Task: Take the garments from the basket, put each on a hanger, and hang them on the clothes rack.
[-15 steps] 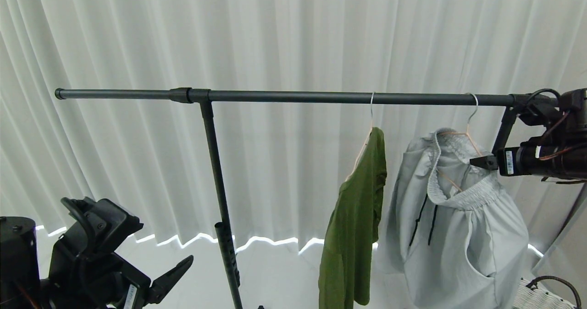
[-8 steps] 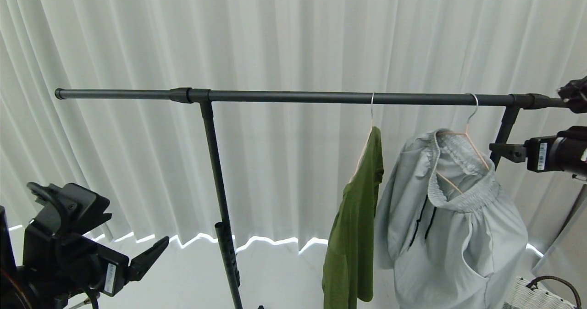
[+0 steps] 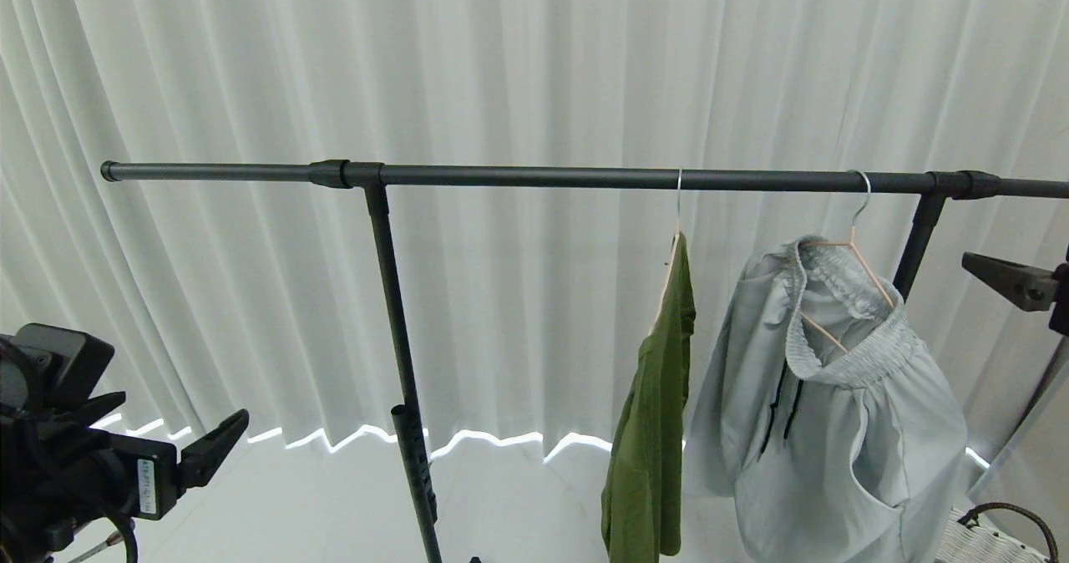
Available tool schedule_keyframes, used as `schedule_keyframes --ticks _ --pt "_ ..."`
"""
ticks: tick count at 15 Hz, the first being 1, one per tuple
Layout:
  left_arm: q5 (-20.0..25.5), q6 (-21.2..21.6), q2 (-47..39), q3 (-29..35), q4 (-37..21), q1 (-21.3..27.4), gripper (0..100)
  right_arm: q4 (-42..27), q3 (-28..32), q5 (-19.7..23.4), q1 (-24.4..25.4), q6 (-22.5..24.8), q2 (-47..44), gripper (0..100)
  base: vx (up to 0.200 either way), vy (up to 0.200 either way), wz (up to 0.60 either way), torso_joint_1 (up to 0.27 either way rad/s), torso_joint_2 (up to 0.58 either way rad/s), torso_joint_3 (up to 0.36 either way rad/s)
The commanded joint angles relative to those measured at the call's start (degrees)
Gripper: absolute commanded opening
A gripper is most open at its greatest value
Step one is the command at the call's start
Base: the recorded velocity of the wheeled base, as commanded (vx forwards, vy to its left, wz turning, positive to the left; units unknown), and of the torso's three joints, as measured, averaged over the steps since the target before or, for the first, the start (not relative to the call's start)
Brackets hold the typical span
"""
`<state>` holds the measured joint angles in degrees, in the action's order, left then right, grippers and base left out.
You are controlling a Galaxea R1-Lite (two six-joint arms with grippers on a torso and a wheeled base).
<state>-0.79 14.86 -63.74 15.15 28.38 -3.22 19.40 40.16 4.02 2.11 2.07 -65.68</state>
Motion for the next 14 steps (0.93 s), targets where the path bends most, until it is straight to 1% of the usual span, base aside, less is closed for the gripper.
schedule_keyframes --ticks 1,3,6,9,10,11,13,14 --pt "-1.05 -0.09 1.43 -0.56 0.01 -1.79 100 0.03 -1.40 0.02 0.00 0.04 3.19 100 0.000 0.000 0.00 0.000 0.00 0.000" --pt "-1.40 -0.01 3.80 -1.18 0.01 -2.23 100 0.03 -2.98 -0.07 -0.09 0.21 5.57 100 0.000 0.000 0.00 0.000 0.00 0.000" --pt "-1.40 0.61 10.22 -4.78 -0.08 -1.53 100 -0.24 -7.11 -0.24 -0.18 0.39 10.40 100 0.000 0.000 0.00 0.000 0.00 0.000" --pt "-1.49 0.96 15.49 -8.91 -0.25 -1.53 100 -0.50 -12.21 -0.42 -1.93 1.18 16.29 100 0.000 0.000 0.00 0.000 0.00 0.000" --pt "-1.49 1.75 17.43 -10.67 -0.34 -1.53 100 -0.59 -14.32 -0.42 -2.90 1.79 18.49 100 0.000 0.000 0.00 0.000 0.00 0.000" --pt "-1.49 2.98 19.45 -12.96 -0.34 -1.53 100 -1.99 -16.25 -0.42 -3.60 2.32 21.47 100 0.000 0.000 0.00 0.000 0.00 0.000" --pt "-1.58 2.98 22.35 -15.15 -0.34 -1.62 100 -6.65 -18.62 -0.42 -3.78 2.50 27.54 100 0.000 0.000 0.00 0.000 0.00 0.000" --pt "-1.76 2.89 24.46 -15.15 -1.22 -1.62 100 -9.02 -20.12 -0.51 -3.87 2.50 31.23 100 0.000 0.000 0.00 0.000 0.00 0.000"
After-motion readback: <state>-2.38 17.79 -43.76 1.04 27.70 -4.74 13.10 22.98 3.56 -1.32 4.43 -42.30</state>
